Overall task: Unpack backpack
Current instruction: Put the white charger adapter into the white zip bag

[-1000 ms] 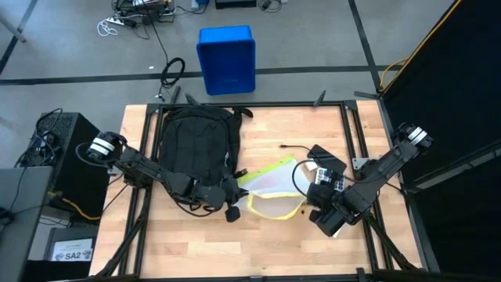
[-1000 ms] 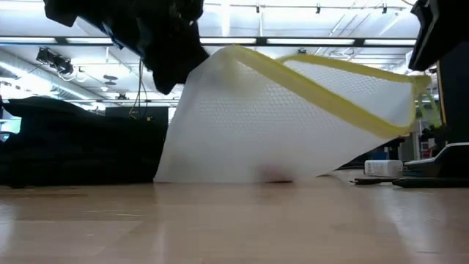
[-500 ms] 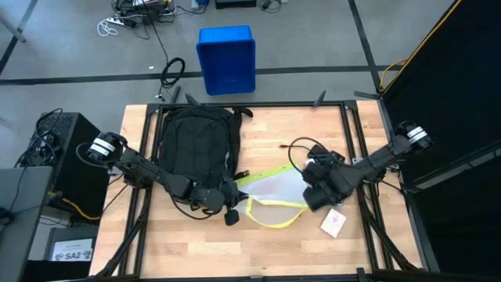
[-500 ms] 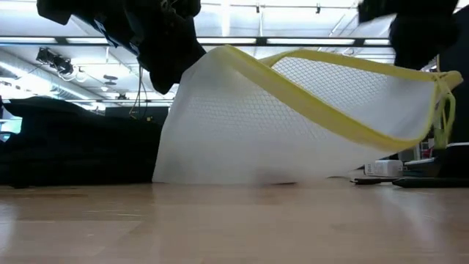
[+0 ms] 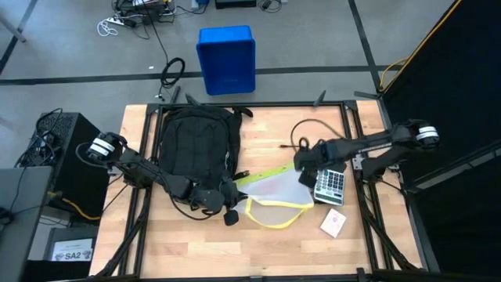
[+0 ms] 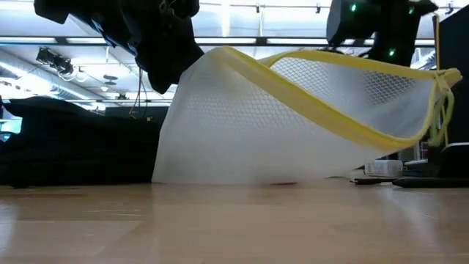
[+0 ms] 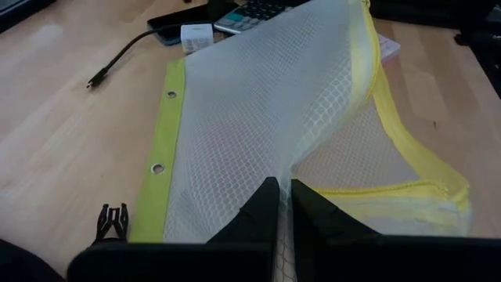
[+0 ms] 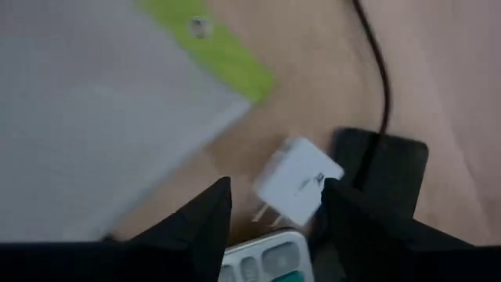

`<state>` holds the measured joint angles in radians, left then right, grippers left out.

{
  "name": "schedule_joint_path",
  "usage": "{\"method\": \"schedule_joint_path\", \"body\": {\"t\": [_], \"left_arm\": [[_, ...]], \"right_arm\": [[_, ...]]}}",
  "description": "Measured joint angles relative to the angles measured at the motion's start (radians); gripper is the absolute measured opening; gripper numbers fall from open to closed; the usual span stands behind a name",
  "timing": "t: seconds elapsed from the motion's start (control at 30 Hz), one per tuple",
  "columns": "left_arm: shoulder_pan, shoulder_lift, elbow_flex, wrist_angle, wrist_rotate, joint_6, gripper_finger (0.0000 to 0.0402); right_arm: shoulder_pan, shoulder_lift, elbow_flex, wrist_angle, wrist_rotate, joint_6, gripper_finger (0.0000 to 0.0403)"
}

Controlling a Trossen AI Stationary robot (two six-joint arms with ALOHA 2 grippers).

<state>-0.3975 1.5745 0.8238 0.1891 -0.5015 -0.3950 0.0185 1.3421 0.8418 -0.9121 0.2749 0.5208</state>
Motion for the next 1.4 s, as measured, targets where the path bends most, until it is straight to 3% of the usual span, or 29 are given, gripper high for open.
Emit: {"method": "schedule_joint_path", "body": {"t": [0.13, 0.27, 0.5, 0.63, 0.8, 1.0, 1.4], "left_arm": [[-0.003, 0.0, 0.0, -0.001, 0.0, 0.016, 0.0], [-0.003, 0.0, 0.0, -0.001, 0.0, 0.02, 0.0], [-0.003, 0.0, 0.0, 0.003, 0.0, 0.019, 0.0], [-0.003, 0.0, 0.0, 0.009, 0.0, 0.018, 0.0], [-0.003, 0.0, 0.0, 0.009, 0.0, 0.017, 0.0], [-0.003, 0.0, 0.0, 0.008, 0.0, 0.017, 0.0], [-0.003, 0.0, 0.0, 0.007, 0.001, 0.016, 0.0]], "right_arm": [[-0.102, -0.077, -0.07, 0.047, -0.028, 0.009, 0.0179], [-0.171, -0.094, -0.121, 0.106, -0.14, -0.003, 0.0208], [-0.187, -0.044, -0.185, 0.171, -0.167, -0.007, 0.0272], [-0.183, 0.002, -0.2, 0.212, -0.166, -0.003, 0.0285], [-0.183, 0.056, -0.199, 0.238, -0.155, -0.022, 0.0252], [-0.182, 0.052, -0.192, 0.239, -0.163, -0.033, 0.0147], [-0.145, -0.029, -0.13, 0.172, -0.134, -0.028, 0.0144]]}}
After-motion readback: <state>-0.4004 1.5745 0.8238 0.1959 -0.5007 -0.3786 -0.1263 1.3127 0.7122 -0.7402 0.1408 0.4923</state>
